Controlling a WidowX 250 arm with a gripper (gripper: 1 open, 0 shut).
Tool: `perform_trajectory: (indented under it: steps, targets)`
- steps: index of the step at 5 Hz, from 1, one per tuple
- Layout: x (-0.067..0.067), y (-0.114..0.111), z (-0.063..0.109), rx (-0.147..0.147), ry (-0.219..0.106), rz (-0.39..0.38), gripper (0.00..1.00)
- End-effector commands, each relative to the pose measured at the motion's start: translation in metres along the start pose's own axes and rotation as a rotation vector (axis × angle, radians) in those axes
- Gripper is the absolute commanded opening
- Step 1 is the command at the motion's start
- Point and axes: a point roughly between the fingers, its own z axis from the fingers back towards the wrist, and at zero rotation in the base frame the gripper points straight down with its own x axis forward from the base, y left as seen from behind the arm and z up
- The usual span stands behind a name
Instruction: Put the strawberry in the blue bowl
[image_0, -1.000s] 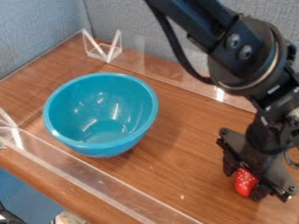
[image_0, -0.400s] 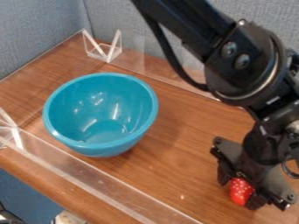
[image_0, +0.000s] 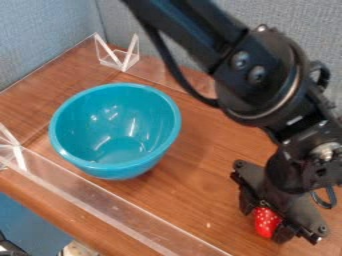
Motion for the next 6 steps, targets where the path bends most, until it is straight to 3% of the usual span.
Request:
perform_trajectory:
  steps: [1,3,5,6]
  targets:
    - [-0.002,0.000,0.007,-0.023,-0.056,-0.021,0.00]
    - [0.001,0.002,0.001,-0.019,-0.054,-0.008,0.00]
    - [0.014,-0.007,0.006,-0.014,-0.053,0.014,0.00]
    - [0.015,-0.004,0.005,-0.025,-0.059,-0.024,0.00]
